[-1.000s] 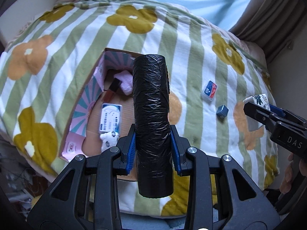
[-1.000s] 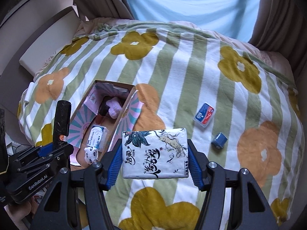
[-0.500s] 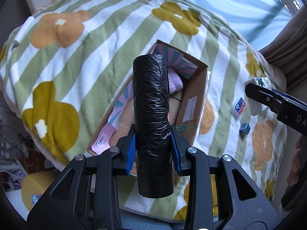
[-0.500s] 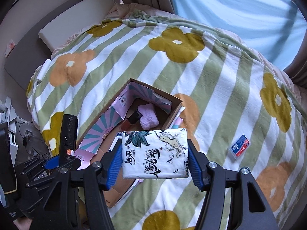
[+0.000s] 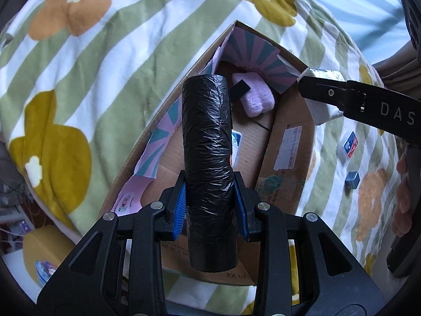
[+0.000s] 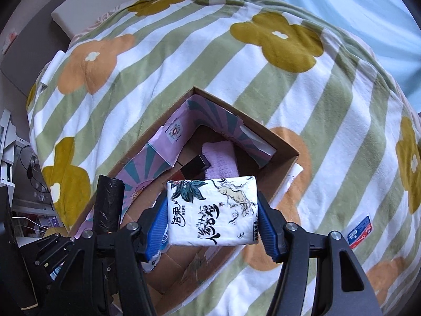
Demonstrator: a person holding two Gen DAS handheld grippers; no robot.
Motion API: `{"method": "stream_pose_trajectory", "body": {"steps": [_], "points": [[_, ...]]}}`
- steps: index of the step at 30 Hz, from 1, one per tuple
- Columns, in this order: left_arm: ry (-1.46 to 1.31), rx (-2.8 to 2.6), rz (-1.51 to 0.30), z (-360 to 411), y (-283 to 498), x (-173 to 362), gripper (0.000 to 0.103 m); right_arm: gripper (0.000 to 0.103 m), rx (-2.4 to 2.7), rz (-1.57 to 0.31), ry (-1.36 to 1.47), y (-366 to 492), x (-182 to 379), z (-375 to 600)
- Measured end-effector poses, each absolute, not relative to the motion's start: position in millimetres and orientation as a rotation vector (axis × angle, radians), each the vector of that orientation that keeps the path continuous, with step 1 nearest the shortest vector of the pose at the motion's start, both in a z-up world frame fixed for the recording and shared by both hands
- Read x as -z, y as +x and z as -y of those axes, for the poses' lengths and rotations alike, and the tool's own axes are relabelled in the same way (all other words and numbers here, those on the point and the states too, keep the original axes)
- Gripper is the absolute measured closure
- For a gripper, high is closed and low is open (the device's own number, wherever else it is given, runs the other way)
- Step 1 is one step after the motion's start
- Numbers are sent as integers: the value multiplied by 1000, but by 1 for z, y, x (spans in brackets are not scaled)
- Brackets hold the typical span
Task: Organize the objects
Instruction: 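Lift the bag roll with the left tool while the right tool carries the tissue pack toward the box, then lower the bag roll and tissue pack into the box and open both tools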
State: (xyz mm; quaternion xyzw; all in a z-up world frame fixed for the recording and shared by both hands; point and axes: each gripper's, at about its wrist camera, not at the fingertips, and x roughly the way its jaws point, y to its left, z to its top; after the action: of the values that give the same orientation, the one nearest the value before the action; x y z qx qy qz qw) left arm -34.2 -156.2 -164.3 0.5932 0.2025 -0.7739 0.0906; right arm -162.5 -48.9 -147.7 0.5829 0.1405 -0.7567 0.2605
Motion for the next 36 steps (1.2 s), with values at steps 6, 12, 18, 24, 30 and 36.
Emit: {"method": "stream_pose_trajectory", "body": {"steps": [6, 12, 18, 24, 30, 36], "points": [[1804, 2267, -601, 161, -55, 198, 74, 46, 1973, -423, 1632, -172, 193, 64], [1867, 2236, -583, 156, -63, 228, 74, 46, 1938, -443, 1646, -177, 209, 67], [1873, 2207, -637, 160, -61, 239, 74, 45, 1910, -420, 1659, -180, 211, 65], [1900, 2241, -690, 151, -62, 234, 24, 6, 1921, -391, 1628, -181, 203, 65], [1937, 2276, -586, 115, -58, 232, 0, 1, 1922, -427, 1610, -182, 201, 66], [1936, 2269, -622, 107, -54, 234, 0, 1, 1936, -427, 1609, -180, 196, 63]]}}
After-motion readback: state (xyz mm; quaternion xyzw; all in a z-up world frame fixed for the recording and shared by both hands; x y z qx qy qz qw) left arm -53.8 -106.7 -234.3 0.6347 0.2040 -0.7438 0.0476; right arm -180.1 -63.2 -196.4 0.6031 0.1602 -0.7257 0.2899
